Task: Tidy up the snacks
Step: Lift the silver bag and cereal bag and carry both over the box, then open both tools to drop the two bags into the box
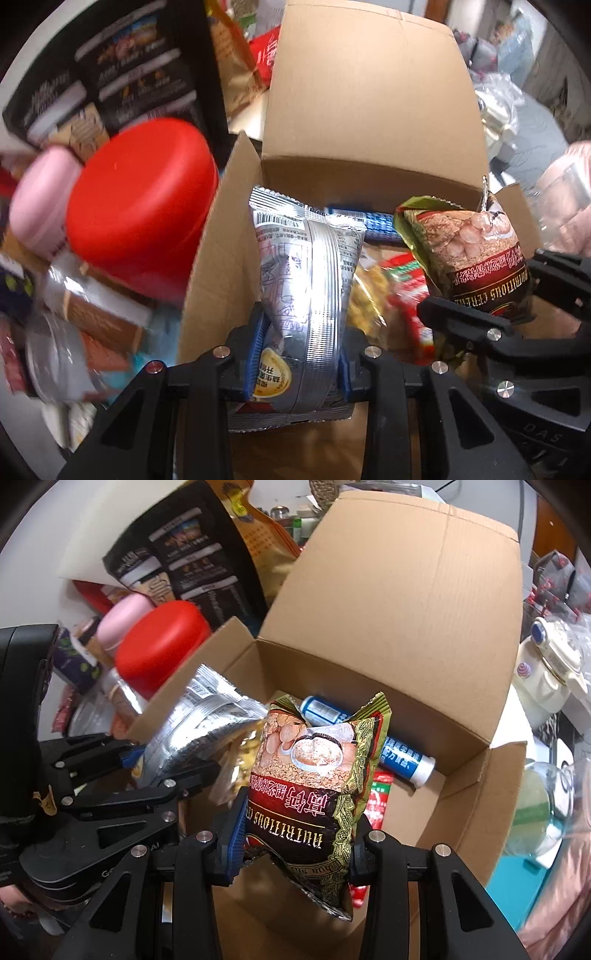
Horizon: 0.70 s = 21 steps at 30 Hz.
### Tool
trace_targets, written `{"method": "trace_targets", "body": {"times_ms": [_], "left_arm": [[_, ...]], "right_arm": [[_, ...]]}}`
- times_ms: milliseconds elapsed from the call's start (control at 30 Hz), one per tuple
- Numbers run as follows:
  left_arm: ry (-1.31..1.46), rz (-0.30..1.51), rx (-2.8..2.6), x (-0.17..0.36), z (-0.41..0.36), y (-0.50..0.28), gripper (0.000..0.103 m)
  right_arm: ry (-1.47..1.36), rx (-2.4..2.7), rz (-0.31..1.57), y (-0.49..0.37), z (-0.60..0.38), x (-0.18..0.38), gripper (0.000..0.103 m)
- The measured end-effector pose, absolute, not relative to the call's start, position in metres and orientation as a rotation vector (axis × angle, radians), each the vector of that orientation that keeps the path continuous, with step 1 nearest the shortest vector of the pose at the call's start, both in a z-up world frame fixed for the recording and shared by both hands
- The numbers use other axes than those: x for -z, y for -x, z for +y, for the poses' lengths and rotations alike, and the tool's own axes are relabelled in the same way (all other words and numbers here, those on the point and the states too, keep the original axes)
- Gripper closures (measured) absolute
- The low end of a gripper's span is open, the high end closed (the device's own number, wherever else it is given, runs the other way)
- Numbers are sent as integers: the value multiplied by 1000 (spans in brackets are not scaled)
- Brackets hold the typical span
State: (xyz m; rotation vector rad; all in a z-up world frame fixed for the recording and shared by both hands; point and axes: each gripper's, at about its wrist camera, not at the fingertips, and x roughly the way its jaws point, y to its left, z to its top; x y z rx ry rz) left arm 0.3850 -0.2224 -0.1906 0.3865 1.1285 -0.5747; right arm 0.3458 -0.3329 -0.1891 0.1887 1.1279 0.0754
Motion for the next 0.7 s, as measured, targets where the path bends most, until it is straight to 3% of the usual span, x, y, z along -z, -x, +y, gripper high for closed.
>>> {"method": "trace_targets", "body": {"times_ms": [567, 700], "left_arm": [[-479, 1065, 512, 196, -235, -388, 71], [-478, 1100, 496, 195, -236, -394, 71]], "right_arm": [[-188, 46, 1174, -363, -341, 215, 59], [-147, 90, 1159, -361, -340, 210, 33]]}}
